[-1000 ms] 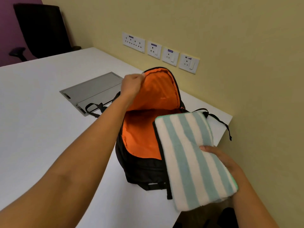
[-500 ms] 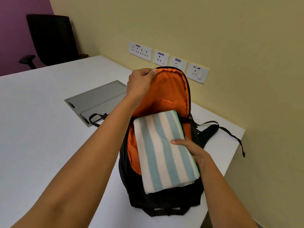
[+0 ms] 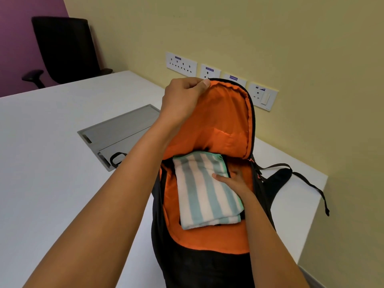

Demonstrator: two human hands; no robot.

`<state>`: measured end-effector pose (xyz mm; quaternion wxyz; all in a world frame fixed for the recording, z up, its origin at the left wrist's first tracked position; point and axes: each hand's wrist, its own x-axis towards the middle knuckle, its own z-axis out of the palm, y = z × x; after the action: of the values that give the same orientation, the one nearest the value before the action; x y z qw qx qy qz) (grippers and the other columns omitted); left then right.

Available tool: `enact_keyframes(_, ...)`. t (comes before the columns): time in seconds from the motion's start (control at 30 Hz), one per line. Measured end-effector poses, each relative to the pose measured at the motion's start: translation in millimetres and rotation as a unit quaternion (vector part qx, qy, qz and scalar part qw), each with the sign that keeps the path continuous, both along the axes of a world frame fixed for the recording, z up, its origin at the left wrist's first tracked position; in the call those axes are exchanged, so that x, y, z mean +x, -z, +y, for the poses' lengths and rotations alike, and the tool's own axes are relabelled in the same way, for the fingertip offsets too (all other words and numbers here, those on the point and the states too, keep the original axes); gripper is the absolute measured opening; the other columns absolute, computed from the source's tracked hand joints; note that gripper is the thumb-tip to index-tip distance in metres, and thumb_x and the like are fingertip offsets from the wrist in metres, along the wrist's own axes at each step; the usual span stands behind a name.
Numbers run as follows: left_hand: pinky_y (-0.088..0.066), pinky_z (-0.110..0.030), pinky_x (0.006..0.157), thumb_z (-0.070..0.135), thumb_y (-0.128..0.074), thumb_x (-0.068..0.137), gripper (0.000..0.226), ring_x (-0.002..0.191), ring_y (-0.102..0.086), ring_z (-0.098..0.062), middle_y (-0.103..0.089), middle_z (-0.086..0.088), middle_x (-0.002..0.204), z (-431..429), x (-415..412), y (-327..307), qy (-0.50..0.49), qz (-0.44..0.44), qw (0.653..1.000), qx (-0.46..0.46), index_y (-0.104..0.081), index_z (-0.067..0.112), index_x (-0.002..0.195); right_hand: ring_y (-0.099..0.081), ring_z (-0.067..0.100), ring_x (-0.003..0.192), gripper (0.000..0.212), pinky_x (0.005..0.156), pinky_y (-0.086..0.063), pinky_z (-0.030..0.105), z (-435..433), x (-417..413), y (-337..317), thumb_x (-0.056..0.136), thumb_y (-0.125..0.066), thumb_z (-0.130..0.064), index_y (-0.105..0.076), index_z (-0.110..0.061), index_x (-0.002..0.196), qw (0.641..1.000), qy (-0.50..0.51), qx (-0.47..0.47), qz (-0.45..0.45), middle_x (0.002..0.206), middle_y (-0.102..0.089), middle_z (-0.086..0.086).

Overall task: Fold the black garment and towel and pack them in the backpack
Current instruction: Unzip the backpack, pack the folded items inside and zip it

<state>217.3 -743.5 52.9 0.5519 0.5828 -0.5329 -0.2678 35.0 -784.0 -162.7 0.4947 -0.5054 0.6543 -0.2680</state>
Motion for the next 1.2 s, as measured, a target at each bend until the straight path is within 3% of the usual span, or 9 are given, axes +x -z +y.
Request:
enact_keyframes(0.13,-0.049,-0.038,0.094,0.038,-0.056,0.092,0.026,0.101,-0.061,-0.015,-0.07,0.006,0.103,6,-2,0,0.003,0.0,1.0,0.002,-0.073,0.022,0.103,-0.054,0.028,0.111,0.045,0.088,-0.045,0.037,15,22,-28,0.084,-0.066,-0.026,-0.051,-0.011,0.123,0.894,-0.024,-0.253,0.369,0.124,-0.053,0.011)
enact_keyframes(0.23,-0.048,-0.04,0.095,0.037,-0.056,0.092,0.025,0.1,-0.06,-0.014,-0.068,0.008,0.1,10,-5,-1,0.003,-0.004,1.0,0.004,-0.073,0.022,0.102,-0.062,0.02,0.088,0.011,0.074,-0.046,0.029,27,56,-34,0.082,-0.06,-0.019,-0.065,-0.014,0.091,0.877,-0.115,-0.382,0.269,0.096,-0.065,0.002)
enact_keyframes(0.3,-0.048,-0.039,0.094,0.036,-0.056,0.092,0.024,0.1,-0.06,-0.014,-0.068,0.008,0.099,12,-5,-2,0.007,-0.002,1.0,0.003,-0.073,0.022,0.101,-0.062,0.023,0.1,0.033,0.089,-0.044,0.033,19,67,-12,0.084,-0.049,-0.04,-0.067,-0.016,0.1,0.858,-0.194,-0.374,0.295,0.105,-0.067,0.002)
enact_keyframes(0.4,-0.049,-0.034,0.093,0.036,-0.056,0.092,0.024,0.102,-0.061,-0.013,-0.07,0.006,0.105,13,-3,-1,0.011,0.002,1.0,0.001,-0.073,0.021,0.102,-0.033,0.015,0.137,0.075,0.115,-0.013,0.049,-1,66,8,0.079,-0.011,-0.066,-0.045,-0.031,0.136,0.846,-0.232,-0.291,0.381,0.145,-0.043,-0.008)
enact_keyframes(0.57,-0.048,-0.034,0.093,0.036,-0.057,0.092,0.023,0.102,-0.061,-0.013,-0.07,0.007,0.106,9,-3,-1,0.022,-0.005,1.0,0.003,-0.073,0.023,0.101,0.006,0.025,0.146,0.056,0.113,0.004,0.058,-21,64,11,0.094,-0.023,-0.062,-0.013,-0.044,0.147,0.86,-0.273,-0.164,0.4,0.158,-0.006,-0.018)
enact_keyframes(0.73,-0.048,-0.032,0.091,0.034,-0.057,0.092,0.023,0.101,-0.061,-0.012,-0.07,0.006,0.103,10,-2,-1,0.032,-0.002,0.999,0.006,-0.074,0.021,0.1,-0.011,0.024,0.144,0.056,0.111,-0.014,0.058,-33,74,3,0.093,-0.023,-0.057,-0.022,-0.039,0.145,0.849,-0.272,-0.099,0.441,0.156,-0.019,-0.006)
enact_keyframes(0.87,-0.048,-0.03,0.089,0.033,-0.057,0.093,0.021,0.1,-0.063,-0.012,-0.071,0.006,0.098,11,-3,0,0.038,0.003,0.999,0.01,-0.074,0.021,0.096,-0.026,0.029,0.14,0.052,0.111,-0.01,0.059,-27,102,-16,0.097,-0.021,-0.045,-0.037,-0.025,0.143,0.831,-0.223,-0.1,0.499,0.15,-0.036,0.004)
enact_keyframes(1.0,-0.047,-0.032,0.088,0.033,-0.057,0.092,0.021,0.097,-0.063,-0.013,-0.071,0.006,0.096,10,-3,-1,0.035,-0.002,0.999,0.012,-0.074,0.021,0.094,-0.059,0.039,0.107,0.024,0.098,-0.036,0.057,-8,127,-4,0.085,-0.06,-0.03,-0.07,-0.011,0.096,0.826,-0.144,-0.265,0.476,0.104,-0.067,0.019)
enact_keyframes(1.2,-0.048,-0.025,0.084,0.032,-0.057,0.093,0.02,0.095,-0.063,-0.009,-0.07,0.008,0.094,8,-2,2,0.049,-0.003,0.999,0.01,-0.073,0.021,0.095,-0.004,0.029,0.145,0.056,0.101,0.01,0.074,-29,122,21,0.095,-0.017,-0.055,-0.026,-0.034,0.146,0.86,-0.247,-0.148,0.422,0.157,-0.018,-0.001)
